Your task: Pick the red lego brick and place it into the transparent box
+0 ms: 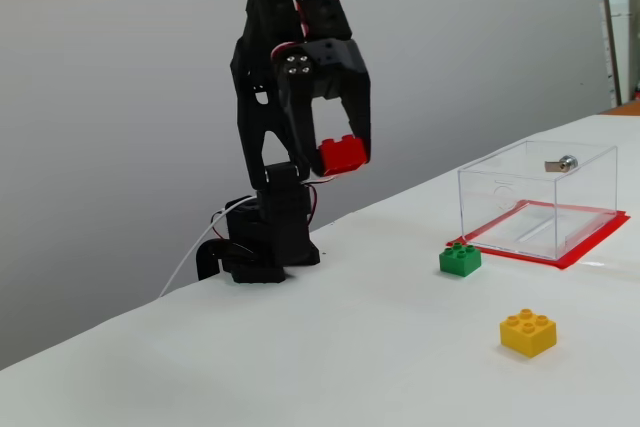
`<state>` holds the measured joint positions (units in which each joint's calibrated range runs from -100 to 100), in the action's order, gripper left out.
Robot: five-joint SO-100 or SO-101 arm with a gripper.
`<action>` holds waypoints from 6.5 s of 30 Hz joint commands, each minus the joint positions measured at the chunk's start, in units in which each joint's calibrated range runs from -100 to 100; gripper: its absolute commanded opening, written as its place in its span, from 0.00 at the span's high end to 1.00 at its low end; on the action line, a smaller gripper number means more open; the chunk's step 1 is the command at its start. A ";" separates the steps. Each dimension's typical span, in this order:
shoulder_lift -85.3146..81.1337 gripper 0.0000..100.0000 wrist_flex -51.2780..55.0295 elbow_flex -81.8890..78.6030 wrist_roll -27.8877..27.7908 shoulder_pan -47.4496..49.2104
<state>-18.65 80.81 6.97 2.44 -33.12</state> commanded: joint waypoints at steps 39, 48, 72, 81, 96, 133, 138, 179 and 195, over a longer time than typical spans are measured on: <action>1.38 0.88 -2.04 2.88 0.11 76.93; 6.30 0.88 -11.01 2.88 -0.20 78.92; 27.17 0.87 -17.27 18.07 -0.35 88.02; 27.77 0.87 -17.62 18.43 -0.35 88.91; 28.02 0.68 -17.62 17.98 -0.35 89.13; 12.75 0.99 -4.65 18.07 0.01 82.99; 4.77 0.99 3.44 17.98 0.06 78.85; -59.04 0.99 9.80 -25.69 -0.35 26.13; -71.00 0.99 4.75 -43.77 -0.35 26.06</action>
<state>-88.08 88.26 -34.51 2.20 -7.05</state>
